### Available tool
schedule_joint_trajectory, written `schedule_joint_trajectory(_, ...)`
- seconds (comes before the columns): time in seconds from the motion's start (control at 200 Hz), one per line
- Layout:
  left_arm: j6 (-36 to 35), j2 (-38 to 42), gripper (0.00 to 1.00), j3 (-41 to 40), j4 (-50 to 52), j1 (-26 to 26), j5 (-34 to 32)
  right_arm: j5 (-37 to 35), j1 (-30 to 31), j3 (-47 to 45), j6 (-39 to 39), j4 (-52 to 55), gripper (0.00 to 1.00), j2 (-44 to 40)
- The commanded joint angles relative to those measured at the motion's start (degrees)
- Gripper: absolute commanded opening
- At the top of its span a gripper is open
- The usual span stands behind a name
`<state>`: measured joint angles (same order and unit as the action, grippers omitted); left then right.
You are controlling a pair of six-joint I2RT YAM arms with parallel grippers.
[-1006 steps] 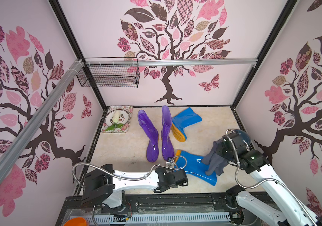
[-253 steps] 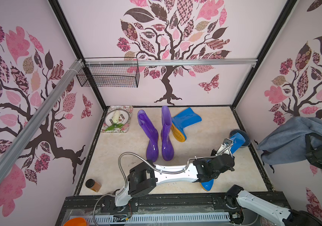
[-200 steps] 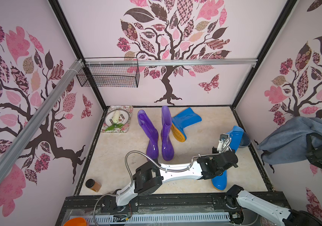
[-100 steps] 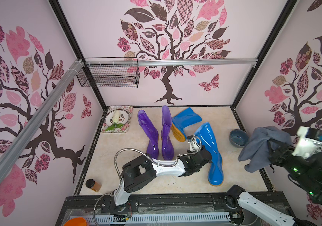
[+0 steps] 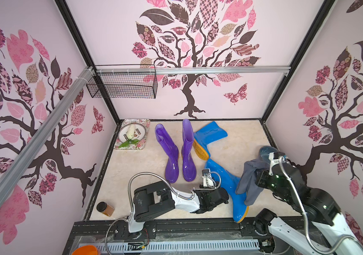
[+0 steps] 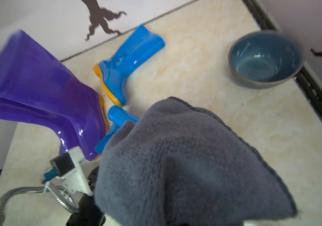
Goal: Wipe the rubber boots with a cloth
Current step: Adjust the rubber boot at the center of the board, then wipe the dirt off the rubber boot.
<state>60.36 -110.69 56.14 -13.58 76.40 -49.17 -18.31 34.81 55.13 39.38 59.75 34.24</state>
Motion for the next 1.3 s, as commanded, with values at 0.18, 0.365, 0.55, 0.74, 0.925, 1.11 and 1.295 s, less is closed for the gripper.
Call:
schedule_joint_trajectory(0.18,-1.2,4.8,0.0,-7.3,-5.7,0.3,3.4,6.0,-0.3,-10.8,3.7,-11.1,0.0,3.7)
schedule_joint_trajectory(0.365,-4.5,5.7,0.0,-9.4,-8.4,1.0,7.0,18.8,-10.2,-18.3,3.3,-18.0,0.0,6.5)
schedule_joint_trajectory(0.55,-4.9,6.7,0.0,-12.8,-12.5,0.9,8.6,19.8,-12.5,-23.1,3.5,-21.4,0.0,10.9)
schedule_joint_trajectory(0.74,-3.7,6.4,0.0,-12.2,-13.0,0.4,9.9,25.6,-10.8,-23.5,7.3,-15.6,0.0,6.2)
schedule_joint_trajectory(0.925,-2.2,6.2,0.0,-11.9,-13.6,-1.1,10.2,23.0,1.9,-22.7,18.6,-6.6,0.0,-4.2)
schedule_joint_trajectory(1.11,-1.2,5.0,0.0,-10.6,-14.8,-4.3,11.2,17.9,12.7,-19.7,24.1,-2.7,0.0,-4.0)
schedule_joint_trajectory(1.295,-3.6,4.4,0.0,-7.6,-13.7,-6.7,12.5,21.1,12.9,-22.8,24.8,-7.2,0.0,-3.3)
